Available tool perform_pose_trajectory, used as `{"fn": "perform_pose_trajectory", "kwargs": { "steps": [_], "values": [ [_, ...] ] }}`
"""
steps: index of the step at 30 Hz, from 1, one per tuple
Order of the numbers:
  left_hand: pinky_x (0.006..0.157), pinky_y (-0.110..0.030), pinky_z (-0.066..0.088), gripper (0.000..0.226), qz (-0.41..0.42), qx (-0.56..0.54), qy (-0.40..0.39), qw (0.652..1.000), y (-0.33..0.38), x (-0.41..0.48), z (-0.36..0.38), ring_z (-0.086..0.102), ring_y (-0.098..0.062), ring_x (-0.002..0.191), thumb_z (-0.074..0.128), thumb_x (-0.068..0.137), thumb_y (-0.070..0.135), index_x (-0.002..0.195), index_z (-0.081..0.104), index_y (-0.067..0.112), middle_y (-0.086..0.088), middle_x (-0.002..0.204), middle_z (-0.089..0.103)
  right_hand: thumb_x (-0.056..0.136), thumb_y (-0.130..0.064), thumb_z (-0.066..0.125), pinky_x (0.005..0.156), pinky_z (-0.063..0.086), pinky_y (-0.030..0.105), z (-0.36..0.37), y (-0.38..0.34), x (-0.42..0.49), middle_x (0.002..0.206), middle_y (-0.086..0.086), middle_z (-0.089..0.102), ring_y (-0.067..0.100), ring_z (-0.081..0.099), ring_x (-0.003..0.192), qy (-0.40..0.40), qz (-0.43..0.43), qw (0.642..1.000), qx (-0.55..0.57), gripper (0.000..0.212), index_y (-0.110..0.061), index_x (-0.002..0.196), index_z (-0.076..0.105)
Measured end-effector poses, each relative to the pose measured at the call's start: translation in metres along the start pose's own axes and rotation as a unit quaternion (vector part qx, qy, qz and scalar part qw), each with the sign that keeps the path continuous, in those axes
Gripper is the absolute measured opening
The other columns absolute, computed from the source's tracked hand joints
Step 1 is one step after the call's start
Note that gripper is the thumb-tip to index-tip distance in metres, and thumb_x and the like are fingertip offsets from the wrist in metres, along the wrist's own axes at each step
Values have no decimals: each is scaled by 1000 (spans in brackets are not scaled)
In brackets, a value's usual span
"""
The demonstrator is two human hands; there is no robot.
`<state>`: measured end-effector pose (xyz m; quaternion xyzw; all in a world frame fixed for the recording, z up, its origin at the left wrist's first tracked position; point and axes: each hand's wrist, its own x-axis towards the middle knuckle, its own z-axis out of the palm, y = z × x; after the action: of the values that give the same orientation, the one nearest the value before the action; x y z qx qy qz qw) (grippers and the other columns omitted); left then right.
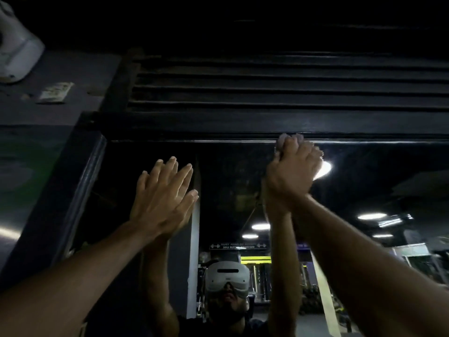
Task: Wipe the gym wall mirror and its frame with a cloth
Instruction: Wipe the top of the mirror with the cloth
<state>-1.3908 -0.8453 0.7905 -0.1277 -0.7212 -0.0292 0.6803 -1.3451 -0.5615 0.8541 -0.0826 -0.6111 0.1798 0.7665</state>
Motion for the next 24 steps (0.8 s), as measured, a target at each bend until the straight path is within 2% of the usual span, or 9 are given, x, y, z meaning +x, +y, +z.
{"fn": "perform_pose_trajectory", "kwargs": {
  "steps": [3, 6, 10, 12, 14, 16, 20, 22, 24],
  "values": [
    [125, -54, 11, 70, 12, -12, 1, 1000, -10, -1, -1, 4, -25, 157, 25, 98, 64, 161, 11, 36, -1, 171, 8, 91, -28, 53, 121, 18, 60, 14, -65, -41, 158, 22, 33, 45, 22, 149, -66, -129, 989, 23, 64, -21, 151, 34],
    [126, -49, 6, 69, -1, -49, 9, 999, -10, -5, -1, 1, -21, 158, 19, 99, 59, 162, 10, 32, 0, 172, 6, 105, -39, 39, 126, 7, 56, 17, -75, -75, 168, 8, 21, 33, 3, 158, -126, -290, 947, 55, 51, -35, 154, 28],
    [127, -45, 0, 73, 32, -46, -8, 998, -27, -19, -3, -7, -18, 158, 13, 97, 62, 162, 4, 31, 1, 172, -1, 106, -43, 35, 124, 21, 51, -2, -29, -49, 161, 6, 36, 27, 25, 152, -168, -449, 876, 60, 52, -24, 154, 40],
    [126, -45, -2, 74, 43, -42, -19, 998, -39, -31, -4, -10, -17, 157, 11, 95, 64, 162, 2, 32, 2, 171, -5, 107, -38, 42, 118, 30, 54, -10, -13, -43, 153, 6, 45, 26, 36, 143, -121, -359, 921, 90, 44, -21, 147, 48],
    [126, -47, -2, 75, 54, -42, -27, 997, -49, -44, -5, -11, -17, 157, 11, 95, 65, 162, 2, 32, 2, 171, -7, 107, -36, 42, 118, 29, 56, -8, -25, -65, 153, 4, 44, 28, 36, 144, -35, -136, 987, 73, 40, -25, 145, 46],
    [126, -48, 0, 75, 60, -44, -28, 997, -55, -53, -5, -8, -18, 157, 12, 95, 64, 162, 6, 31, 1, 171, -4, 105, -32, 42, 122, 21, 58, 1, -59, -107, 157, 7, 38, 32, 29, 148, -12, -39, 998, 42, 44, -25, 149, 38],
    [126, -51, 3, 74, 54, -47, -36, 997, -58, -67, -4, -6, -21, 158, 14, 96, 63, 162, 9, 30, -2, 171, -2, 109, -39, 32, 128, 4, 51, -9, -65, -176, 171, 1, 14, 22, -1, 159, -156, -289, 944, 28, 52, -34, 160, 24],
    [126, -51, 1, 74, 47, -57, -42, 996, -57, -77, -1, -9, -21, 158, 15, 96, 61, 163, 7, 30, -3, 171, -5, 108, -45, 30, 128, 9, 52, -27, -28, -168, 171, -1, 14, 21, 0, 159, -204, -394, 896, -4, 54, -34, 161, 24],
    [126, -52, -1, 74, 48, -65, -51, 995, -56, -89, -1, -11, -22, 157, 17, 97, 60, 163, 6, 29, -3, 171, -7, 106, -37, 41, 123, 24, 55, -41, 7, -152, 164, -1, 27, 21, 18, 154, -178, -337, 925, 4, 50, -29, 155, 36]
  ]
}}
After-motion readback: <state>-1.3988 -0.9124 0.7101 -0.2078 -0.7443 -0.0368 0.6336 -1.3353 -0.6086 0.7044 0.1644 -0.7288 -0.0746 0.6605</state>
